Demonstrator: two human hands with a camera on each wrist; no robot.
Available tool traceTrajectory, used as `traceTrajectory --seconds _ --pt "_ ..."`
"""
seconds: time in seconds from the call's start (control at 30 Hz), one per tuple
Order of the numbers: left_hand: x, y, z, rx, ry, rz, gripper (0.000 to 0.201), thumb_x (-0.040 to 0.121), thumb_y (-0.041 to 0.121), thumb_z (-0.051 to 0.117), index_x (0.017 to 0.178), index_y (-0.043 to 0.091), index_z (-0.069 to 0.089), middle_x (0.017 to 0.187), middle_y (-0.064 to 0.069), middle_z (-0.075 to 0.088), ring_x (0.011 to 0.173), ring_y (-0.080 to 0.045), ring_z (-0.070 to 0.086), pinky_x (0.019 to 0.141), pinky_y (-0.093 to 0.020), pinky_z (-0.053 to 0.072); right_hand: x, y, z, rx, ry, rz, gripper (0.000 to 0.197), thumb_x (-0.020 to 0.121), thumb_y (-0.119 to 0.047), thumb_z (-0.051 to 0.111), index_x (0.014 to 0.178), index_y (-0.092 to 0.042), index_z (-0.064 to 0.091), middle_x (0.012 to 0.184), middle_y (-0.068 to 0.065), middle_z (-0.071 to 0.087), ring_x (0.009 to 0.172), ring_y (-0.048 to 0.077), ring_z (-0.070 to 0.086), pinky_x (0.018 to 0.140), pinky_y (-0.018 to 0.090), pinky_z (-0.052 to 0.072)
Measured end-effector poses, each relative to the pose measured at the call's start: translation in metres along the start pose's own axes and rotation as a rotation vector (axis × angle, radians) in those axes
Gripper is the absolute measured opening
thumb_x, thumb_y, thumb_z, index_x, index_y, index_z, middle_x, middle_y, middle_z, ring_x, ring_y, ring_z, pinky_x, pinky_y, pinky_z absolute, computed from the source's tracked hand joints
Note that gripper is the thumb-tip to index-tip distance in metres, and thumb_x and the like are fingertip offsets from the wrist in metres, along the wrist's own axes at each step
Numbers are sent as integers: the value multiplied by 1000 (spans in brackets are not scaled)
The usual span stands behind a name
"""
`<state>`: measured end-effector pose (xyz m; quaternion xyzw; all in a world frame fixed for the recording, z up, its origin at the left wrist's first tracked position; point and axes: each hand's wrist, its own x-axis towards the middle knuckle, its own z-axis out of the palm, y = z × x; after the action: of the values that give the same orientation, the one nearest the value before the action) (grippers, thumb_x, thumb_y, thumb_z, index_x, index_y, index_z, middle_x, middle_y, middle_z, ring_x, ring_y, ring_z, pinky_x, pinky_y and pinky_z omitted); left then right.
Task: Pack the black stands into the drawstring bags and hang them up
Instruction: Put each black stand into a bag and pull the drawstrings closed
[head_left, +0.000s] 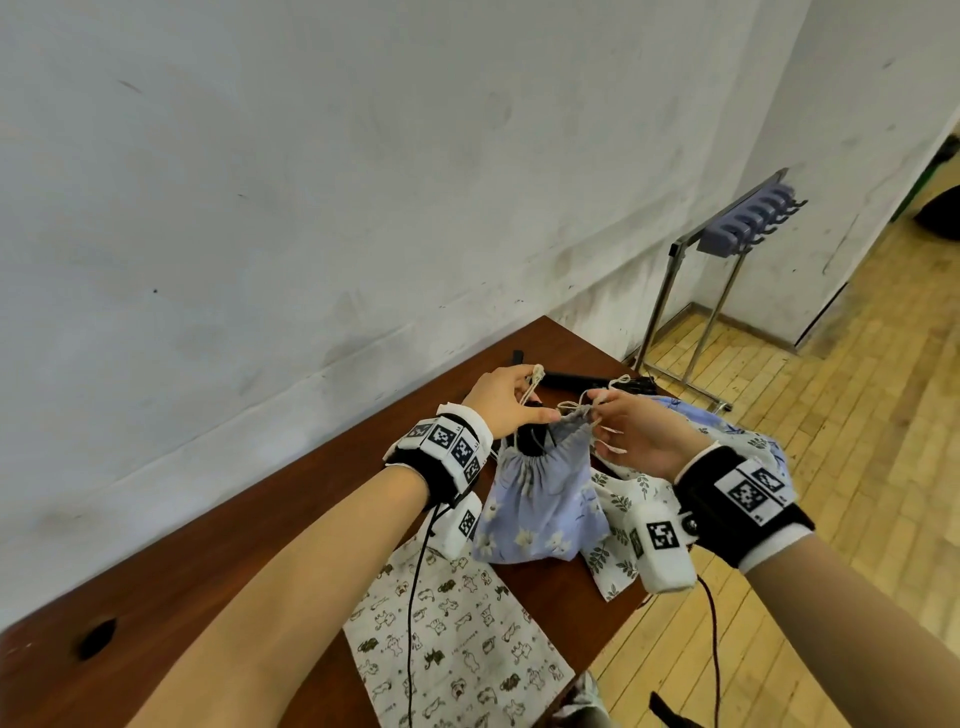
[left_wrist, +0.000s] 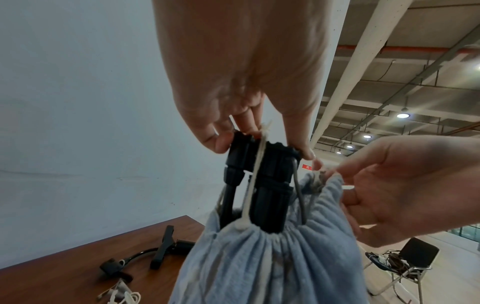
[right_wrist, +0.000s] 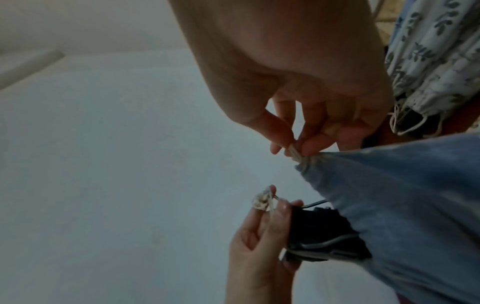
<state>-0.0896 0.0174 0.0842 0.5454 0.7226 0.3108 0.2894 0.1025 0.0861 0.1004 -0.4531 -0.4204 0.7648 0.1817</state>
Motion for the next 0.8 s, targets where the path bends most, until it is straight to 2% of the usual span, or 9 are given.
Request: traceTrajectory --seconds 0.13,0.3,0.37,0.4,0.47,0.57,0.67,0.73,0.8 --pt "1 -1 4 13 -7 -7 79 69 48 79 138 23 47 110 2 69 111 -18 59 101 -42 45 -8 -10 0 -107 -60 -7 21 93 -3 49 98 -19 61 78 2 58 67 15 53 67 27 44" --pt "-4 12 8 64 -25 12 74 72 44 78 136 22 50 112 0 68 111 -21 59 99 -43 46 -13 -14 -2 -298 -120 4 24 92 4 50 110 -9 59 66 4 52 53 12 47 56 24 44" --pt "-5 15 10 78 -45 18 72 72 44 79 134 21 51 113 -1 68 112 -22 59 100 -43 46 -19 -15 -2 -516 -116 11 16 88 2 60 99 -7 67 60 5 50 49 12 43 51 23 39" --pt "-6 17 10 83 -50 18 73 71 45 79 135 22 51 115 -2 67 113 -21 59 100 -43 46 -22 -17 -2 -661 -88 -10 10 85 1 65 85 -7 72 59 8 51 46 12 43 47 22 38" --pt "-7 16 9 92 -42 11 76 71 46 78 136 23 48 118 -2 65 115 -21 57 101 -42 46 -23 -20 -2 -921 25 -121 16 80 -7 74 64 -7 72 58 10 59 40 11 45 41 19 38" --pt "-9 15 5 71 -21 13 75 72 42 79 137 21 47 113 -1 67 110 -18 59 98 -37 47 -25 -27 -3 -1040 150 -278 20 78 -23 78 68 -6 75 54 4 67 36 2 50 38 13 37" --pt "-9 15 2 40 -62 -7 70 72 36 81 132 16 51 103 2 71 101 -17 64 97 -37 47 -26 -26 -3 -1049 167 -345 25 84 -28 73 67 -10 71 62 6 72 49 5 63 42 11 39" --pt "-9 17 1 39 -91 -24 59 73 32 81 122 13 55 99 3 72 100 -16 65 97 -39 47 -25 -21 0 -1038 213 -395 27 87 -26 69 71 -6 68 65 7 73 58 12 69 47 14 43" --pt "-10 23 1 7 -125 -30 49 73 26 81 113 11 57 99 2 72 98 -15 66 97 -37 48 -22 -17 3 -1058 297 -473 29 89 -26 65 75 0 66 62 3 69 54 11 62 52 19 43"
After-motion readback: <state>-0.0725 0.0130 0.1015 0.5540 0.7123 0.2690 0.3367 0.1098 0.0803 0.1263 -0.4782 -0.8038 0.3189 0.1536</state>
